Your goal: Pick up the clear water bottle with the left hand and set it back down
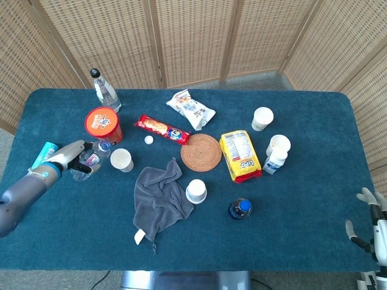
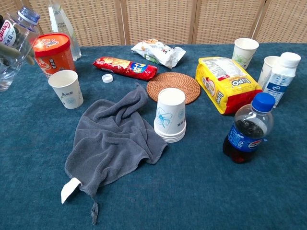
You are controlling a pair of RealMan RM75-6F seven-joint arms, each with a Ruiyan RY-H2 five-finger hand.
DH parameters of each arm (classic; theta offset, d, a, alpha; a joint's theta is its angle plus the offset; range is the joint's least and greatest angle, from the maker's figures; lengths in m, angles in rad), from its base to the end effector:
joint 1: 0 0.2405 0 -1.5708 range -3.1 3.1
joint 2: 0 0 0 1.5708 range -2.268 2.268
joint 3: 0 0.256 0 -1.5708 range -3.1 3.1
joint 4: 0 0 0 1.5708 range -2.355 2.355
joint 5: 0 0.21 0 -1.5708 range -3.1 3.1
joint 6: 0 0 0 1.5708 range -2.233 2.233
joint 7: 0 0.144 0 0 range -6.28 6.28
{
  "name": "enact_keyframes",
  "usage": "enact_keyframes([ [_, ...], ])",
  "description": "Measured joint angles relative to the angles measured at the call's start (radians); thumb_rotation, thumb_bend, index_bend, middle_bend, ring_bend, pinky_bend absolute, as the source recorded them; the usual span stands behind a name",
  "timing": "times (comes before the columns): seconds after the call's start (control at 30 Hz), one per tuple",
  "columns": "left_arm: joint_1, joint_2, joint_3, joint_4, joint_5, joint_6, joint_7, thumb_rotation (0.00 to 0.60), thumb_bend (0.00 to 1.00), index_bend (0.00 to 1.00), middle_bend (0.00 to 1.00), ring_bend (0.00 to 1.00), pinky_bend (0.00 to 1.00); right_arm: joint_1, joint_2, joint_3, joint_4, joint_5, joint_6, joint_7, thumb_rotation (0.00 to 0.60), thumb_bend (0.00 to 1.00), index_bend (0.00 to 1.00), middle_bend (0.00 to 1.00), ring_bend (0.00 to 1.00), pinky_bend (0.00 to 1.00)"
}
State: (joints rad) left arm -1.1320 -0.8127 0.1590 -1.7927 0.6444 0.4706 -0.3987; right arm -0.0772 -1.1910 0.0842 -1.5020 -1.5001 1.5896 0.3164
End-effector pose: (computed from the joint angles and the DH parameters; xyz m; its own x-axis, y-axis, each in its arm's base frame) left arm -0.1859 0.3600 0.1509 -0.0496 0.6100 0.7908 0.9725 0.2099 -0.1009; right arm -0.3435 -0.1344 0.1649 0.1400 0.1107 0.9839 -0.9850 0.1168 0.1270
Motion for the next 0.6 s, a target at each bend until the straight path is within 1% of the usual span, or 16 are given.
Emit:
enact_keyframes([
  [0.03,0.043,0.009,-0.038,-0.010,0.049,-0.002,-0.039,0.600,0.51,0.36,0.33,0.37,0.46,0.002,0.001,0.000,-0.002,-0.001,-0.002,-0.002,0.600,0.45,0.00,0.24,0.00,0.23],
  [0.13,0.148,0.027,-0.129,-0.036,0.177,-0.005,-0.147,0.600,0.51,0.37,0.33,0.36,0.45,0.009,0.003,0.000,-0.009,-0.005,-0.007,-0.001,0.600,0.45,0.00,0.24,0.00,0.23],
  [0.23,0.243,0.037,-0.204,-0.055,0.311,-0.007,-0.255,0.600,0.51,0.37,0.33,0.36,0.45,0.013,0.006,-0.001,-0.014,-0.007,-0.011,-0.004,0.600,0.45,0.00,0.24,0.00,0.23],
  [0.33,0.322,0.038,-0.260,-0.066,0.448,-0.008,-0.359,0.600,0.51,0.37,0.33,0.36,0.45,0.016,0.010,-0.002,-0.021,-0.010,-0.011,-0.010,0.600,0.45,0.00,0.24,0.00,0.23],
  [0.47,0.404,0.028,-0.307,-0.070,0.616,0.010,-0.505,0.600,0.51,0.37,0.33,0.36,0.44,0.018,0.013,-0.004,-0.028,-0.012,-0.011,-0.018,0.600,0.45,0.00,0.24,0.00,0.23],
  [0.6,0.461,0.008,-0.322,-0.057,0.773,0.062,-0.669,0.600,0.51,0.37,0.33,0.34,0.43,0.016,0.015,-0.005,-0.031,-0.011,-0.006,-0.021,0.600,0.45,0.00,0.24,0.00,0.23],
])
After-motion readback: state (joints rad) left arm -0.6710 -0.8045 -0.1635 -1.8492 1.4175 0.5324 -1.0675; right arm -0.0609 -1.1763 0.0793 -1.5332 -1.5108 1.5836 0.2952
